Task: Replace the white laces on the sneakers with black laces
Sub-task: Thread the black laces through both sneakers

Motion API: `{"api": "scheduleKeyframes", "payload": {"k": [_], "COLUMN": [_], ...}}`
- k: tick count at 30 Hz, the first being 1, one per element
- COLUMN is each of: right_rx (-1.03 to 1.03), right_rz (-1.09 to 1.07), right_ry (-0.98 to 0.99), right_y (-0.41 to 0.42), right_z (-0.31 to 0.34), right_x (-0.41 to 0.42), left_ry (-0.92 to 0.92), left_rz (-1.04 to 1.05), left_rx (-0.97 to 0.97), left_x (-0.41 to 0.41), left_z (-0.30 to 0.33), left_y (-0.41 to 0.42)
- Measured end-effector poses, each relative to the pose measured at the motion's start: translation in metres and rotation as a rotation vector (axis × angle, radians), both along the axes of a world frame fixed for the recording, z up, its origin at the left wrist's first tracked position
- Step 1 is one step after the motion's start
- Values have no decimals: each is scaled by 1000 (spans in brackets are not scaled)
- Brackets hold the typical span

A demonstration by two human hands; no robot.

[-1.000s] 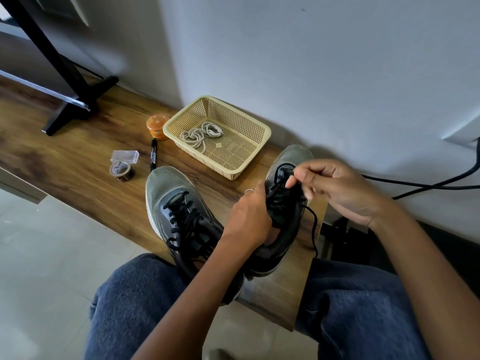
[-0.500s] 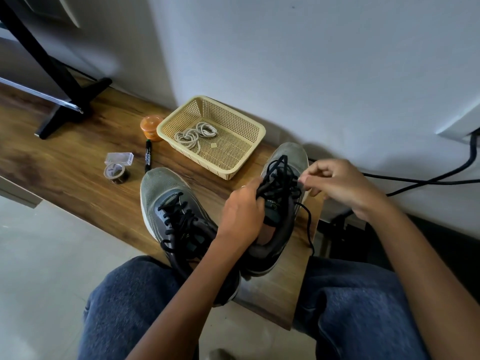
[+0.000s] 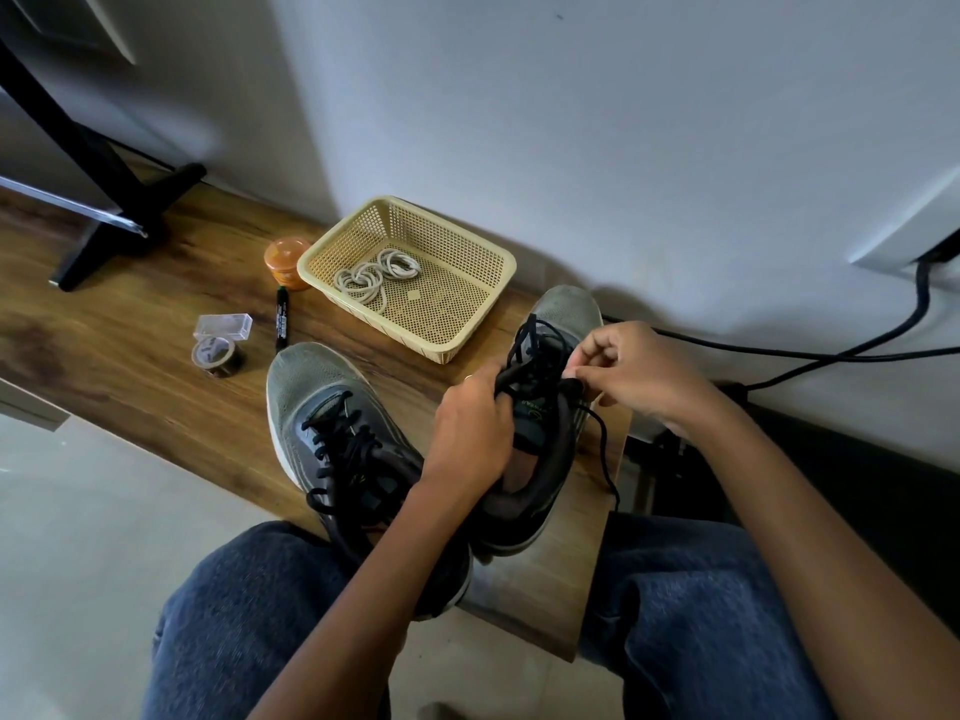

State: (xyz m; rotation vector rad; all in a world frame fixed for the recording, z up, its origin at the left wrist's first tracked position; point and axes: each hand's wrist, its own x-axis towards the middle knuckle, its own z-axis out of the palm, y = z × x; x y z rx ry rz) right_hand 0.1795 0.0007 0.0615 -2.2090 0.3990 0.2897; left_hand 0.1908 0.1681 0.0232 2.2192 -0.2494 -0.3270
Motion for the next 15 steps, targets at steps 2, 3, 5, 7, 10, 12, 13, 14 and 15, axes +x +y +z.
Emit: {"api": "scheduleKeyframes", "payload": {"k": [2,3,5,7,10,12,13,14,15], "right_rx": [27,44,97,139,-78,-267,-326,-348,-335], "right_rz": [8,-7,-72,-82,76,141,156,163,157], "right_ry": [-59,-123,-287,-405,-422,-381,-366,-368,-383], "right_y": [1,2,4,11,25,33,36,38,39], "right_z": [2,4,11,16,11,5,3,1,-1], "right_x": [0,-1,-2,-2,1,6,8,11,12], "left_ry": [-4,-8,-18,-30,-56,-73,-81,-90,-97], "left_rz": [-2,-6,-12,-15,-26,-39,-46,-54,-61], "left_rx": [1,5,20,30,57,62,56,54,59], "left_x": [0,0,-1,-2,-3,-3,-3,-3,-3], "left_z": [0,1,2,2,2,3,3,4,4], "left_y": [0,0,-1,-1,-1,0,1,1,2]}}
